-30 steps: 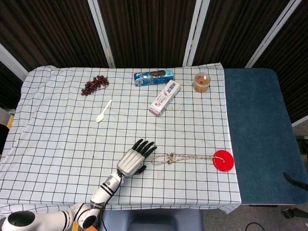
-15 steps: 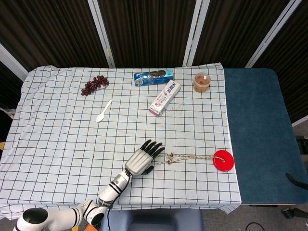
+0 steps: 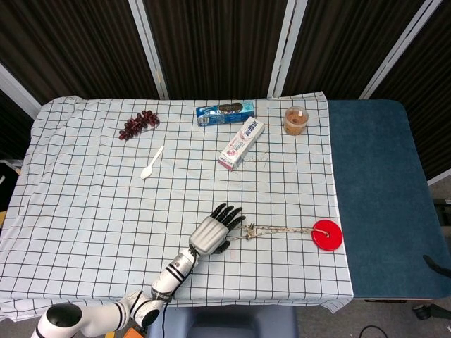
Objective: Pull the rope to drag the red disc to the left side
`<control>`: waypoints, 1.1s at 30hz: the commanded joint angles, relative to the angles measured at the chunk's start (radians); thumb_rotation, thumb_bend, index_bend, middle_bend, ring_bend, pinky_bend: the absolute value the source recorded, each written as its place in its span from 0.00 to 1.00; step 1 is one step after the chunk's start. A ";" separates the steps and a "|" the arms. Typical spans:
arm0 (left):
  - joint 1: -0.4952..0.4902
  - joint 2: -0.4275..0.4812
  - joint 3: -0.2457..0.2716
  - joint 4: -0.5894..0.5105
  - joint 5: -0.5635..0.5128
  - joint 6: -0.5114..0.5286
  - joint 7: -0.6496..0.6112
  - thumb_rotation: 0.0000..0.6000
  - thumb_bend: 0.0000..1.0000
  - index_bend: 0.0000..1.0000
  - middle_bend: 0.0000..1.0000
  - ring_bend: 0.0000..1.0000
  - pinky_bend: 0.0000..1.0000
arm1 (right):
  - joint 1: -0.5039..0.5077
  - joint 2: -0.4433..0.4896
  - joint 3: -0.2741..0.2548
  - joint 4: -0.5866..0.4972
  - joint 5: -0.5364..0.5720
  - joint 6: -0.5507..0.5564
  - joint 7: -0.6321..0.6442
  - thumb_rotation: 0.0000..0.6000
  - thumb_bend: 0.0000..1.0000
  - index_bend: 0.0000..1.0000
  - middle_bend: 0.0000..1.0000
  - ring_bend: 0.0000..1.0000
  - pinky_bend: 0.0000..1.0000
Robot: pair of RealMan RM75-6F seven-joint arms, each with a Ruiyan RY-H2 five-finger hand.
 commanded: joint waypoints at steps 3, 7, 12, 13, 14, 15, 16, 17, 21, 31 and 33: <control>-0.012 -0.024 -0.002 0.045 0.000 0.011 -0.018 1.00 0.40 0.24 0.00 0.00 0.00 | -0.001 -0.003 0.001 0.010 0.003 -0.005 0.007 1.00 0.27 0.00 0.00 0.00 0.00; -0.016 -0.036 -0.001 0.075 0.001 0.021 -0.026 1.00 0.40 0.32 0.00 0.00 0.00 | 0.001 -0.005 0.002 0.012 0.001 -0.007 0.007 1.00 0.27 0.00 0.00 0.00 0.00; -0.020 -0.040 0.006 0.097 0.003 0.028 -0.024 1.00 0.41 0.41 0.00 0.00 0.00 | 0.003 -0.005 0.003 0.010 0.002 -0.010 0.002 1.00 0.27 0.00 0.00 0.00 0.00; -0.020 -0.040 0.006 0.100 0.003 0.029 -0.024 1.00 0.42 0.43 0.01 0.00 0.00 | 0.003 -0.004 0.003 0.008 0.001 -0.011 0.000 1.00 0.27 0.00 0.00 0.00 0.00; -0.021 -0.041 0.007 0.105 0.003 0.030 -0.023 1.00 0.42 0.44 0.01 0.00 0.00 | 0.003 -0.003 0.003 0.006 0.001 -0.010 -0.001 1.00 0.27 0.00 0.00 0.00 0.00; -0.022 -0.042 0.007 0.108 0.003 0.032 -0.022 1.00 0.43 0.46 0.02 0.00 0.00 | 0.003 -0.003 0.003 0.004 0.000 -0.010 -0.003 1.00 0.27 0.00 0.00 0.00 0.00; -0.022 -0.043 0.007 0.112 0.002 0.033 -0.022 1.00 0.44 0.47 0.02 0.00 0.00 | 0.003 -0.002 0.003 0.001 -0.001 -0.009 -0.006 1.00 0.27 0.00 0.00 0.00 0.00; -0.022 -0.043 0.008 0.114 0.002 0.033 -0.023 1.00 0.44 0.49 0.03 0.00 0.00 | 0.003 -0.001 0.004 0.000 0.000 -0.009 -0.007 1.00 0.27 0.00 0.00 0.00 0.00; -0.019 -0.043 0.013 0.118 0.004 0.045 -0.030 1.00 0.47 0.56 0.05 0.00 0.01 | 0.004 0.000 0.005 -0.004 0.002 -0.010 -0.012 1.00 0.27 0.00 0.00 0.00 0.00; 0.022 0.007 0.016 0.074 -0.001 0.111 -0.026 1.00 0.67 0.78 0.14 0.00 0.05 | 0.010 0.000 0.005 -0.018 0.001 -0.016 -0.035 1.00 0.27 0.00 0.00 0.00 0.00; 0.053 0.048 0.025 0.043 0.005 0.156 -0.019 1.00 0.70 0.81 0.15 0.00 0.05 | 0.012 0.002 0.006 -0.023 0.003 -0.019 -0.041 1.00 0.27 0.00 0.00 0.00 0.00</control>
